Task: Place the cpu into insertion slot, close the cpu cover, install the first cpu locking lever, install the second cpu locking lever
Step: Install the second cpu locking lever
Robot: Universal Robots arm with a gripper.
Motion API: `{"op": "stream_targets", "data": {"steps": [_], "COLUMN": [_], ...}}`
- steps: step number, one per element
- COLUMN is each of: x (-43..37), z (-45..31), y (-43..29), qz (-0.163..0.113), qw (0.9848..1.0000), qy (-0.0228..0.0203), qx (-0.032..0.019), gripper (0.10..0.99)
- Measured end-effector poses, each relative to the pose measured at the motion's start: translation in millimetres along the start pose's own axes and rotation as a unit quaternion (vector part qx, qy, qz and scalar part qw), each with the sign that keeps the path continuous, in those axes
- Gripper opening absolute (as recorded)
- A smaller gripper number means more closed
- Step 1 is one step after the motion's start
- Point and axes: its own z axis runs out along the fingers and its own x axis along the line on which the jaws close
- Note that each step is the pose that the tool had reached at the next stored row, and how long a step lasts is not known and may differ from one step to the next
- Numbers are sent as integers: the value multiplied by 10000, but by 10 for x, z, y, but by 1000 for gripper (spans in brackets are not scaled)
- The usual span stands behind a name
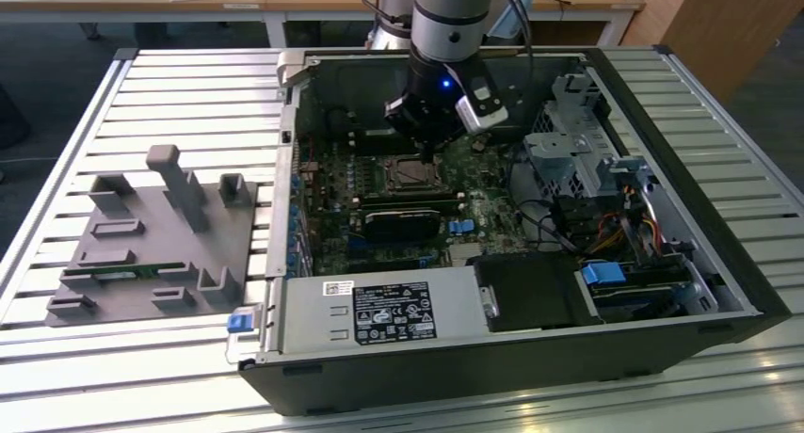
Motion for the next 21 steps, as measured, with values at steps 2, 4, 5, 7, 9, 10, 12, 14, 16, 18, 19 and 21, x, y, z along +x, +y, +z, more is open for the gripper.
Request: {"op": "stream_targets", "data": {"steps": [2, 4, 5, 7, 9, 10, 12, 14, 16, 18, 19, 21], "x": [0, 0, -1, -1, -1, -1, -2, -2, -2, -2, -2, -3], "z": [0, -1, -1, -1, -1, -1, -1, -2, -25, -68, -78, -78], "y": [-4, -10, -13, -20, -28, -32, -41, -49, -50, -49, -50, -64], "qz": [0, 0, 0, 0, 0, 0, 0, 0, 1, 0, 0, -1], "qw": [10000, 10000, 10000, 10000, 10000, 10000, 10000, 10000, 10000, 10000, 10000, 10000], "qy": [0, 0, 0, 0, 0, 0, 0, 0, 0, 0, 0, 0], "qx": [1, 0, 0, 0, 0, 0, 0, 0, 1, 1, 0, -1], "gripper": [106, 106, 106, 106, 106, 106, 106, 106, 106, 106, 106, 106]}}
